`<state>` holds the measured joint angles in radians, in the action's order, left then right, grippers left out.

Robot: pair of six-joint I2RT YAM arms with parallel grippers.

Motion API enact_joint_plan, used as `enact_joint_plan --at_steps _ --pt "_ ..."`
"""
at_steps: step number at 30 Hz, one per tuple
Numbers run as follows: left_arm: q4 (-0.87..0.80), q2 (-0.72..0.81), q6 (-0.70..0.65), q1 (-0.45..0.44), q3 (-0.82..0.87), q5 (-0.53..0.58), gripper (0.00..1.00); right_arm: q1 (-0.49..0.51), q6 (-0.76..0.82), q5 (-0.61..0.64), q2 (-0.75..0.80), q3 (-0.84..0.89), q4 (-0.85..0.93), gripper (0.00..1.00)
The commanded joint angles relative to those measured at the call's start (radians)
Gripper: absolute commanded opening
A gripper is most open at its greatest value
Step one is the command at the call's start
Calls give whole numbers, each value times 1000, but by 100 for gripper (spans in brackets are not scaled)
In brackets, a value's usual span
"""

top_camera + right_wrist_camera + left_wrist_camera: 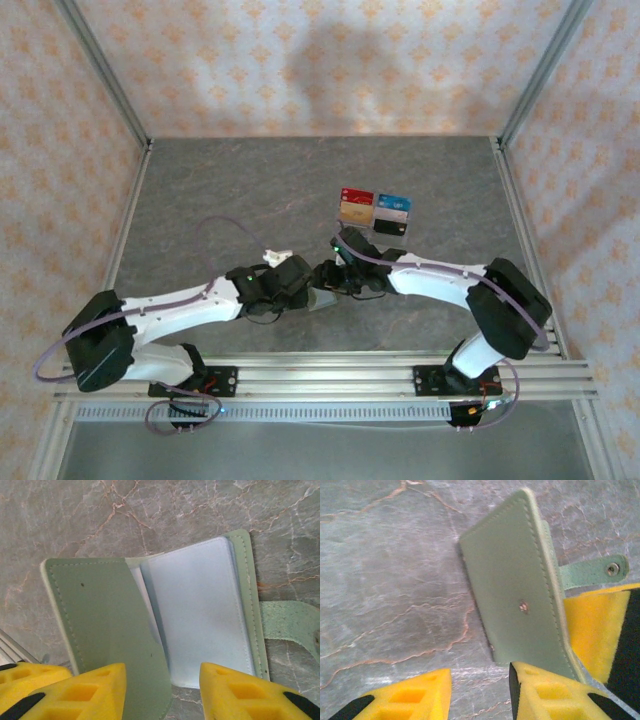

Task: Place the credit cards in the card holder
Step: Open the card holder at the bottom-center of the table.

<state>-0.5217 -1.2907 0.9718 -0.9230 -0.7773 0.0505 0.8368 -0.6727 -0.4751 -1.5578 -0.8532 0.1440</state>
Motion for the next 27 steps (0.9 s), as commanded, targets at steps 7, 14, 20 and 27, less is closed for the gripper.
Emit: enact_joint_plan --at_steps 7,14,20,27 --pt "-197 218 99 61 66 55 45 72 106 84 -108 -153 170 40" --pt "-253 289 44 151 41 18 49 87 160 155 -205 -225 263 39" --pt "-223 212 -15 210 1 -33 49 89 222 247 -261 -288 368 48" --pt "-196 102 -76 233 -75 -59 51 109 249 339 -315 -325 445 57"
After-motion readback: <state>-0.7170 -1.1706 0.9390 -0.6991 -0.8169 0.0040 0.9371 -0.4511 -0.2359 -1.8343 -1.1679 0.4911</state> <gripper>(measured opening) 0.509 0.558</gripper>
